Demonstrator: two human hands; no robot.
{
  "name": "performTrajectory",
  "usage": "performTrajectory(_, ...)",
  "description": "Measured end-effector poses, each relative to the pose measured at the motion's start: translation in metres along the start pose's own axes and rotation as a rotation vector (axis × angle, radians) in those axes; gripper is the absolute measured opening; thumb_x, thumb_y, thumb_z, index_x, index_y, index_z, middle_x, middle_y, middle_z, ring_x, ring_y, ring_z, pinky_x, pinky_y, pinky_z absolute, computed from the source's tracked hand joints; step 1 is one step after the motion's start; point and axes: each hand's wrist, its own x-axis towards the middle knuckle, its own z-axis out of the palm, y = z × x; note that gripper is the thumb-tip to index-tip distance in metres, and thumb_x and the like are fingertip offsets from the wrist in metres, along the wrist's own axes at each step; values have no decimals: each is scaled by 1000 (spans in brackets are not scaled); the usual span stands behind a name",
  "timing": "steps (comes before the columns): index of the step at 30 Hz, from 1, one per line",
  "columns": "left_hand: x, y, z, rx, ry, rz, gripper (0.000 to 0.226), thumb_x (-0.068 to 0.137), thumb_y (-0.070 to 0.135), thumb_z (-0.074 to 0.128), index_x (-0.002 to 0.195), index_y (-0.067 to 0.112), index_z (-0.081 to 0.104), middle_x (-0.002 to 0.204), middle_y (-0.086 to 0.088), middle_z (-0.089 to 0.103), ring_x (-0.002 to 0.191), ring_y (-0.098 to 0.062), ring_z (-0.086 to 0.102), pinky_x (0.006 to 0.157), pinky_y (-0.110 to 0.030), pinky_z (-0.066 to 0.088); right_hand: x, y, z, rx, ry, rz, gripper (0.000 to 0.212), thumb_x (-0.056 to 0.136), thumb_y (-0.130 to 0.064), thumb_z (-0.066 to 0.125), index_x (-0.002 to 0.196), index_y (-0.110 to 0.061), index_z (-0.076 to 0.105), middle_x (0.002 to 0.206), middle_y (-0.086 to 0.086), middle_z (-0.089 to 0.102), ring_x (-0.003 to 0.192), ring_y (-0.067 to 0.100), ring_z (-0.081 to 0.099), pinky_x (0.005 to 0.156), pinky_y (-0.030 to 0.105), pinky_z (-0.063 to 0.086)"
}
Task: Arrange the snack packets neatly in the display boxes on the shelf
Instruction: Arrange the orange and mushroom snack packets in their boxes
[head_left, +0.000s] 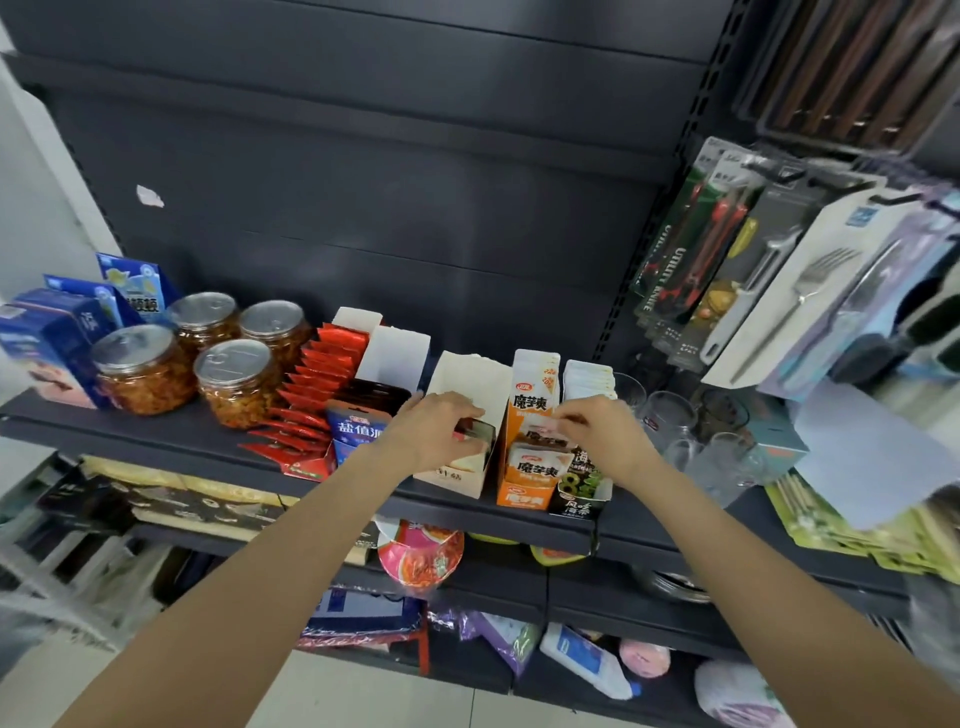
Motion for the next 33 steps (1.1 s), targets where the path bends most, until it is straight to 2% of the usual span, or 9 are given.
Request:
performTrajectory(2,-3,6,-4,44,86,24,51,93,41,52,141,30,40,153,5,29,140,-17,27,118,-43,13,-2,-3,-8,2,151,-8,19,93,-17,55,104,-15,72,96,-2,71,67,3,52,58,14,35)
performTrajectory(7,-10,27,-8,-434,205,-2,45,96,28,51,140,24,43,109,-5,65,94,-14,63,88,-29,52,-10,-16,-34,194,435,-23,15,92,-14,57,92,-9,72,77,-3,68,62,0,58,59,8,41)
performTrajectory(9,-10,34,-11,-721,135,-93,48,97,30,50,143,22,37,93,-7,70,80,-14,67,78,-24,54,-12,-21,-42,342,466,-5,14,92,-14,58,89,-11,72,81,2,71,71,11,63,67,24,50)
performTrajectory(13,-12,36,-22,-1481,-16,-342,41,97,43,44,130,19,43,103,-14,70,94,-24,69,85,-31,53,-19,-31,-55,642,433,-2,14,91,-12,58,86,-15,71,83,-3,71,76,13,65,79,35,52)
performTrajectory(16,-18,31,-25,-1714,-20,-374,41,96,45,42,110,9,55,104,-16,70,97,-23,68,87,-31,52,-26,-34,-60,750,375,3,20,91,-10,58,83,-23,71,83,-5,72,76,12,65,80,34,54)
performTrajectory(21,-25,27,-32,-1738,17,-354,36,95,34,51,113,3,58,109,-16,69,99,-20,68,84,-28,53,-31,-27,-57,660,439,41,10,87,-19,64,89,-24,72,107,-7,60,104,10,54,92,24,43)
performTrajectory(24,-31,28,-40,-1718,111,-280,24,94,13,55,113,3,62,112,-15,68,97,-18,69,81,-24,56,-34,-19,-52,505,426,66,17,91,-19,59,96,-30,72,95,-5,63,95,16,52,85,25,42)
performTrajectory(30,-47,35,-50,-1416,325,-126,37,87,1,61,118,20,63,107,-1,71,105,-15,66,91,-27,52,-39,-20,-44,1205,265,213,31,93,1,43,111,-7,67,114,4,68,103,18,64,89,31,52)
performTrajectory(33,-54,39,-53,-1179,426,-39,43,84,3,66,117,30,61,106,8,70,100,-10,66,91,-30,50,-42,-18,-41,1178,318,177,28,90,2,54,110,-13,67,99,-5,71,92,9,66,78,22,54)
